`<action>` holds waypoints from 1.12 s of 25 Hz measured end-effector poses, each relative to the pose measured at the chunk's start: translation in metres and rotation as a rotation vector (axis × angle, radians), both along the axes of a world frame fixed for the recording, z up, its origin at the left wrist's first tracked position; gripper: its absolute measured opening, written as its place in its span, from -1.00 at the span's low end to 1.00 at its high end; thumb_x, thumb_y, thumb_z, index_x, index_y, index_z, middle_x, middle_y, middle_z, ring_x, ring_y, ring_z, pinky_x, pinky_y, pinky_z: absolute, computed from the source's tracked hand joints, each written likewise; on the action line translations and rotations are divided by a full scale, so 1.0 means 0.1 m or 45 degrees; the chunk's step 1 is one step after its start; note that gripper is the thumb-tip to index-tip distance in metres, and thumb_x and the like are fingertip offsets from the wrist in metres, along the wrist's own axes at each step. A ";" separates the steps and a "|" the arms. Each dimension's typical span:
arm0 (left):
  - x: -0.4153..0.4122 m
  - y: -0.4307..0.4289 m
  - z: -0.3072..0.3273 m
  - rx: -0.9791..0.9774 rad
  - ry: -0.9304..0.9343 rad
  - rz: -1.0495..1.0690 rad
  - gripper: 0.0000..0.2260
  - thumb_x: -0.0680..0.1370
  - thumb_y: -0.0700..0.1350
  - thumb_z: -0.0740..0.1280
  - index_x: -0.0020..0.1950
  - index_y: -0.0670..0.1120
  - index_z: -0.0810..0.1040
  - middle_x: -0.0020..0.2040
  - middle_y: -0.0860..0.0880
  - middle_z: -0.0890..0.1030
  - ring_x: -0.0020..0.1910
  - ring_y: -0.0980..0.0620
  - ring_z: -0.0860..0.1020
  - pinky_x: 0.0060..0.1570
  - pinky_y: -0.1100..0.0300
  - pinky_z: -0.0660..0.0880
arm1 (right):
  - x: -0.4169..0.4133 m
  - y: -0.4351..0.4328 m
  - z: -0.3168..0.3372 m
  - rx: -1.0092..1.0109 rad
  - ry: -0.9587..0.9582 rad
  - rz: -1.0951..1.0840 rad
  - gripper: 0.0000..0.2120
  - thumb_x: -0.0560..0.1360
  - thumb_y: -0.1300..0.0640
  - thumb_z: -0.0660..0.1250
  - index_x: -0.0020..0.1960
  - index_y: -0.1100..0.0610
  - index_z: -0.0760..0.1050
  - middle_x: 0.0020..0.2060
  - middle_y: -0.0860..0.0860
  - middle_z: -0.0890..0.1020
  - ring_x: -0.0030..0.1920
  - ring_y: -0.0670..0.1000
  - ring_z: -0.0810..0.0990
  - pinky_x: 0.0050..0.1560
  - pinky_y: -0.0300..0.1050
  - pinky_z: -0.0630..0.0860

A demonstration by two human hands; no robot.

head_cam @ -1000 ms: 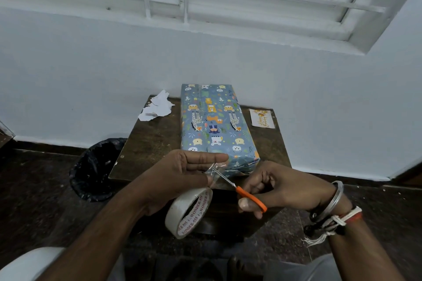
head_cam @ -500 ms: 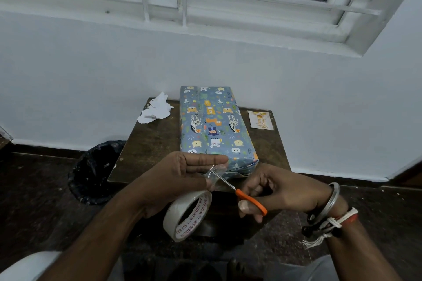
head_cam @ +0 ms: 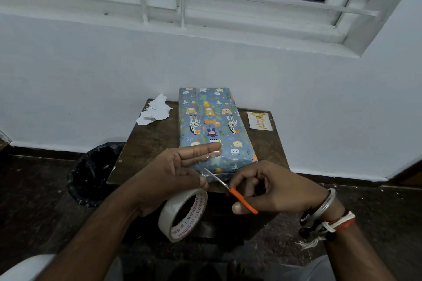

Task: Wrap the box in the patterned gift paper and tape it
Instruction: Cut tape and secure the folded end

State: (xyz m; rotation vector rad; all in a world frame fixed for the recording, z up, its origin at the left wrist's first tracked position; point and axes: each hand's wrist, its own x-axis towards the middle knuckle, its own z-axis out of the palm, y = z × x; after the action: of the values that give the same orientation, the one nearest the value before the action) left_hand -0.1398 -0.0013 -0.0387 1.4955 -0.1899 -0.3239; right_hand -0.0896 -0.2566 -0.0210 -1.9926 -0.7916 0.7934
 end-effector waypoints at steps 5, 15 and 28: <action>0.02 0.06 -0.03 0.049 -0.033 -0.038 -0.28 0.51 -0.53 0.35 0.49 0.14 0.46 0.41 0.07 0.57 -0.08 -0.10 0.52 -0.04 0.22 0.58 | 0.05 -0.04 0.03 -0.004 -0.237 -0.176 -0.73 0.41 0.03 0.63 0.01 0.01 0.61 -0.34 0.02 0.72 -0.34 -0.09 0.60 -0.21 -0.21 0.46; 0.03 0.05 -0.07 0.036 -0.059 0.048 -0.13 0.47 -0.51 0.39 0.52 0.30 0.32 0.39 0.08 0.59 0.05 -0.12 0.58 0.12 -0.09 0.53 | 0.41 0.36 -0.05 -0.683 -1.062 -0.617 -0.88 0.56 0.05 0.41 0.04 0.04 0.68 -0.13 0.04 0.69 -0.08 0.10 0.65 -0.19 -0.12 0.40; 0.06 0.03 -0.15 -0.050 -0.111 0.066 -0.08 0.47 -0.47 0.42 0.53 0.38 0.27 0.41 0.11 0.57 0.03 -0.20 0.38 0.12 -0.17 0.42 | 0.33 0.51 -0.09 -0.200 -0.905 -0.773 -0.84 0.59 0.09 0.41 0.15 0.03 0.70 -0.10 -0.01 0.75 -0.03 -0.05 0.71 0.05 -0.15 0.61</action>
State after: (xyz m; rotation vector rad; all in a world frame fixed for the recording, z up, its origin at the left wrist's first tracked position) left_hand -0.1340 0.0021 -0.0538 1.4746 -0.2257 -0.2125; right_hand -0.0566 -0.2060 -0.0300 -2.4958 -0.4437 -0.2342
